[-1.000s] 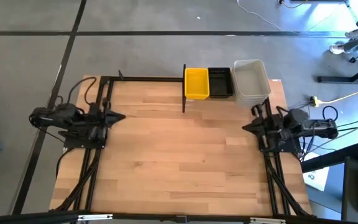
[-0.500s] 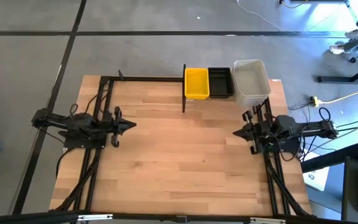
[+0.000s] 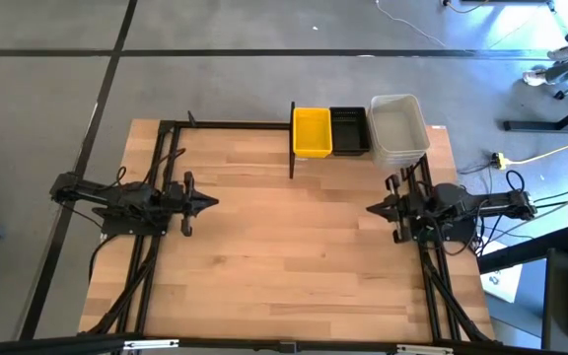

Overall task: Stack baskets on shelf by color
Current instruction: Return to Home Position

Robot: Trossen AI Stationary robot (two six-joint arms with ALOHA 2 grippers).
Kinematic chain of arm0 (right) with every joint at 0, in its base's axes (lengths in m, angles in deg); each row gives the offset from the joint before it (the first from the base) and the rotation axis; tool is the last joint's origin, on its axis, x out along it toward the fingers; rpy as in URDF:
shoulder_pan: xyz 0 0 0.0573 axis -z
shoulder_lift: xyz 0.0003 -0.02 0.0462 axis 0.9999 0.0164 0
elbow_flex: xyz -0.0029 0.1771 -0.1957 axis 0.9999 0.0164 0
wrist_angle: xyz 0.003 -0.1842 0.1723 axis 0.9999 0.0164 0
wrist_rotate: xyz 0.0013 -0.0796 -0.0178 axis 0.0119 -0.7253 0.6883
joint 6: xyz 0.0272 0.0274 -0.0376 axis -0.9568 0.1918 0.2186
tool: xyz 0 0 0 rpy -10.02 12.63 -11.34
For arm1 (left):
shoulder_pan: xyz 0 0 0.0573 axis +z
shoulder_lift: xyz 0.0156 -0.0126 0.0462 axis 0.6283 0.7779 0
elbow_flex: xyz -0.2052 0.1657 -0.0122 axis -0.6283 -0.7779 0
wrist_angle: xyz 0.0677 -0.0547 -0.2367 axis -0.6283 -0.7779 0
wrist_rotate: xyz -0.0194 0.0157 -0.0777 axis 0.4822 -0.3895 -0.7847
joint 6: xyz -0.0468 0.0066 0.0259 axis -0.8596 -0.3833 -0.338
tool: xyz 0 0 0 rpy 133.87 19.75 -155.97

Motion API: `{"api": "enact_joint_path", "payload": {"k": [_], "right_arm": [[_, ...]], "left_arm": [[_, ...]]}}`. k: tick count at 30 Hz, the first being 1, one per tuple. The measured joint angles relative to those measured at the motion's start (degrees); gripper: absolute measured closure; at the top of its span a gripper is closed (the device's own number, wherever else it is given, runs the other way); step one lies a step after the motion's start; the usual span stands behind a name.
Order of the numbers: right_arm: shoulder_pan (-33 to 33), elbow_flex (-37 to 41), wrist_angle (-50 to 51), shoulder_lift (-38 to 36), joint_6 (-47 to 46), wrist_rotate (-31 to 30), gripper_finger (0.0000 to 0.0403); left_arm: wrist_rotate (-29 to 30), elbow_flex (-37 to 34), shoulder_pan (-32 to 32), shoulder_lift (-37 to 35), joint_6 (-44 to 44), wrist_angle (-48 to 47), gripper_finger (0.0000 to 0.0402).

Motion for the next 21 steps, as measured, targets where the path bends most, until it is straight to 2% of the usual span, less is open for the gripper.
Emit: {"api": "enact_joint_path", "payload": {"k": [5,21], "right_arm": [[0.0,-0.02,3.21,0.0,0.97,-1.61,0.0392],[0.0,-0.02,3.63,0.0,0.94,-1.48,0.0391]], "left_arm": [[0.6,0.0,0.0,0.01,0.23,-0.1,0.0401],[0.69,0.02,0.0,0.01,0.23,-0.27,0.0401]]}}
